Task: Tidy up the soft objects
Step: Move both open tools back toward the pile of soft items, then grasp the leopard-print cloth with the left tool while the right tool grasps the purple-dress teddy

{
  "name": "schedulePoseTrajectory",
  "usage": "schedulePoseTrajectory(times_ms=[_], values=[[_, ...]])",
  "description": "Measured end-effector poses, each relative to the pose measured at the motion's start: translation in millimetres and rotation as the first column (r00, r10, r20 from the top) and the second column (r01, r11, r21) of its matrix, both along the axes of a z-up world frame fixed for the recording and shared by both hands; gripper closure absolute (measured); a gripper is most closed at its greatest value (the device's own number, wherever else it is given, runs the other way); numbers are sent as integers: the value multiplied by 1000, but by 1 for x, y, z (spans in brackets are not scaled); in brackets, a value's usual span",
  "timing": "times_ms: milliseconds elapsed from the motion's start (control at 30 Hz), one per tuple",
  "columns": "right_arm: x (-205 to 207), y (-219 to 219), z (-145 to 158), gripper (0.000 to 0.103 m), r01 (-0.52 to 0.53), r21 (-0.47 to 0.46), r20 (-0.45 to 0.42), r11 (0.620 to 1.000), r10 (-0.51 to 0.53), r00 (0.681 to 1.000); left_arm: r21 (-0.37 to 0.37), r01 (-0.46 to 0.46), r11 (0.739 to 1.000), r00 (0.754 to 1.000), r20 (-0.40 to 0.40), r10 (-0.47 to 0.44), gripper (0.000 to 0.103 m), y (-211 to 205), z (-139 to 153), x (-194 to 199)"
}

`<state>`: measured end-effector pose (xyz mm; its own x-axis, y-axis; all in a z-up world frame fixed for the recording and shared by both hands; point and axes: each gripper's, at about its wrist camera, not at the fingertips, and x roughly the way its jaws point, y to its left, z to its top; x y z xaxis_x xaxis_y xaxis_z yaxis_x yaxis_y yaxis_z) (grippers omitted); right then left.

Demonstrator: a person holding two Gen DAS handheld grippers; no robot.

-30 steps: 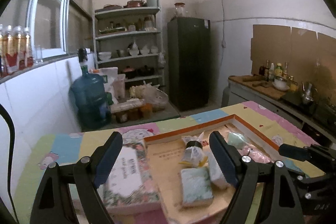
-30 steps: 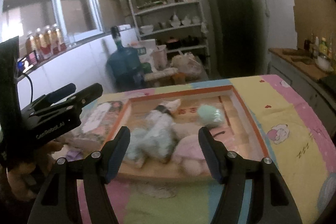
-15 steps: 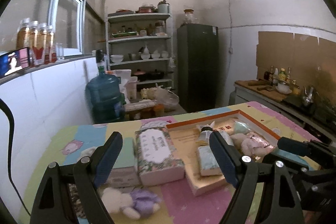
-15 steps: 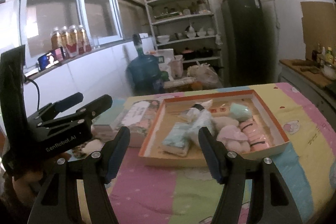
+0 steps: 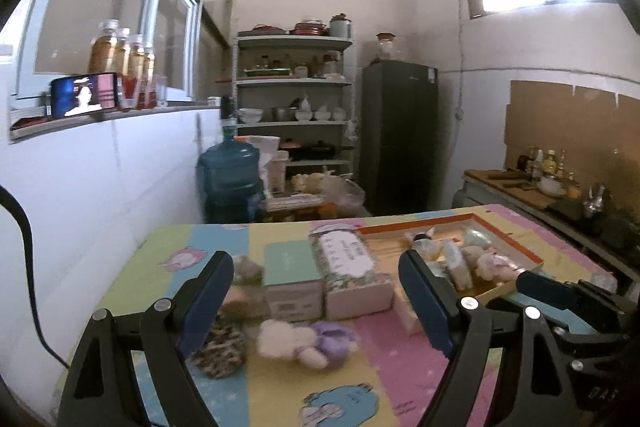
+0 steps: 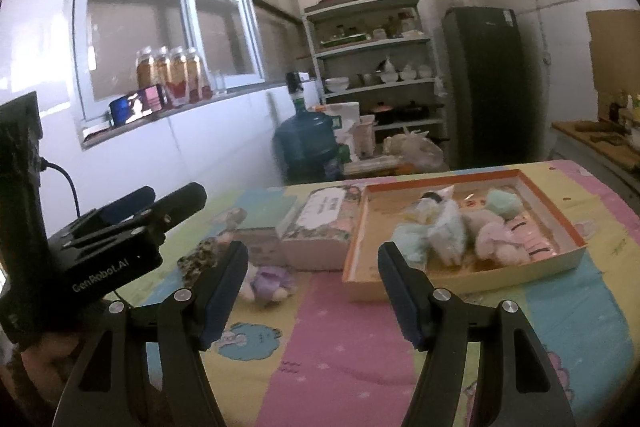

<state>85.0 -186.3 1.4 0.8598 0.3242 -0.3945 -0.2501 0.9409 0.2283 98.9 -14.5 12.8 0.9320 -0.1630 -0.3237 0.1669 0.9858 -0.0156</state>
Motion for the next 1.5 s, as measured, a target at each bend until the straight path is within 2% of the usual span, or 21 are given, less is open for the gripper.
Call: schedulePoseTrajectory(times_ms=[333, 800, 1133, 1500], values=[[-7, 39, -3, 34, -59, -22, 7, 998, 59, 998, -20, -60, 998, 998, -2, 60, 19, 32, -7, -22], [-3, 77, -11, 33, -118, -65, -12, 991, 118, 993, -52, -110, 993, 994, -16, 110, 19, 69, -18, -27], [12, 101, -30, 33, -159, -79, -73, 984, 154, 985, -89, -165, 982, 986, -40, 162, 19, 102, -32, -22], [43, 122, -57, 33, -195, -122, -154, 973, 176, 972, -120, -180, 976, 982, -82, 171, 19, 129, -53, -14]])
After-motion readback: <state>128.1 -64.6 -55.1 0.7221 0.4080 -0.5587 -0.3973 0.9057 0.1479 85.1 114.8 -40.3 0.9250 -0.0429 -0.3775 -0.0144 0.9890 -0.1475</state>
